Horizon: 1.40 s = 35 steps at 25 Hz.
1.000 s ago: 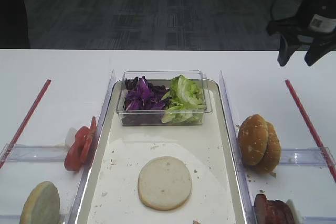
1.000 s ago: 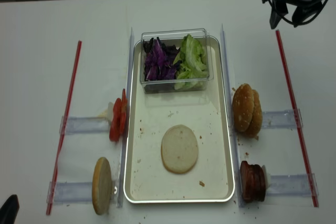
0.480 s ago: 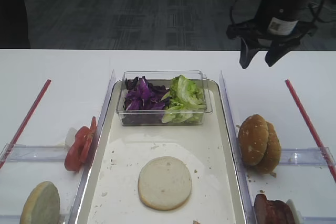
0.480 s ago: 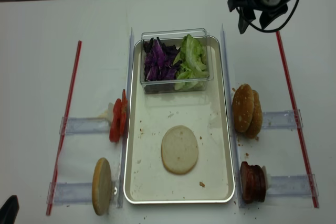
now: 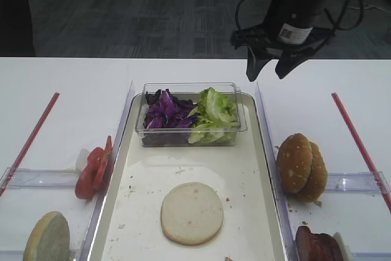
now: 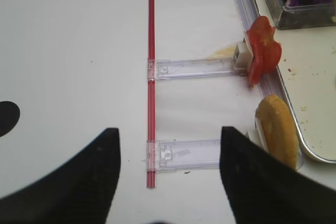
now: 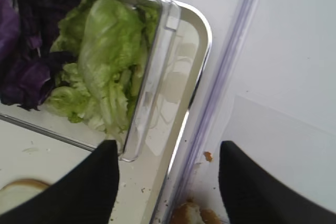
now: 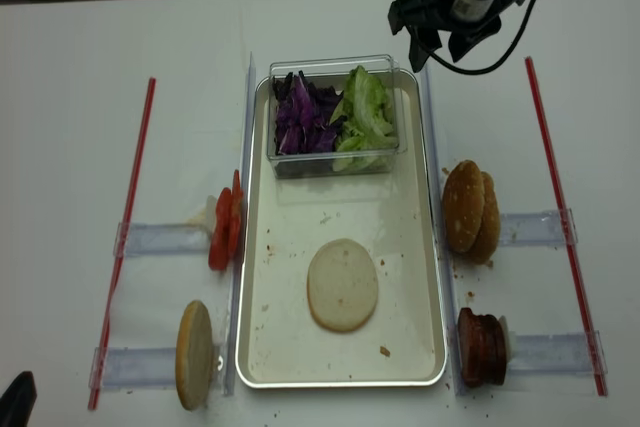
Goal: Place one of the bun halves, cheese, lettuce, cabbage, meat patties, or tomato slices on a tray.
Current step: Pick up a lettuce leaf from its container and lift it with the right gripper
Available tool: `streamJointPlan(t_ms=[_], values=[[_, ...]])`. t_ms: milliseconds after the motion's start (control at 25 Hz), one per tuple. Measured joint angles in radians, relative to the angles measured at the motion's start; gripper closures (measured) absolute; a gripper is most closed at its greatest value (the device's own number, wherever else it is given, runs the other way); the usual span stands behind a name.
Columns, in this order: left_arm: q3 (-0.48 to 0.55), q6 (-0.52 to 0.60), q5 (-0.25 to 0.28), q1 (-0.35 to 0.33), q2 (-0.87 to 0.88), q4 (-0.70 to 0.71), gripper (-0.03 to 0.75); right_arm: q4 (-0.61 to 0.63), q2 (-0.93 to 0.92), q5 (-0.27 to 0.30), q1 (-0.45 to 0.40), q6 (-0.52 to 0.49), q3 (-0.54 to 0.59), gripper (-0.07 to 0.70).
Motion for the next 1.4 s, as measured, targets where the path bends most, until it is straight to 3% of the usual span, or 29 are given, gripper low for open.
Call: streamJointPlan(t_ms=[480, 840, 1400], values=[[0.000, 0.000, 0.000, 0.000, 0.000, 0.000, 0.294, 0.001, 0.165, 0.097, 0.103, 0.030, -0.200, 0.205], [0.000, 0.000, 0.000, 0.000, 0.000, 0.000, 0.294, -0.005, 0.259, 0.105, 0.150, 0.055, -0.278, 0.228], [0.000, 0.000, 0.000, 0.000, 0.000, 0.000, 0.294, -0.022, 0.297, 0.105, 0.158, 0.055, -0.286, 0.241]])
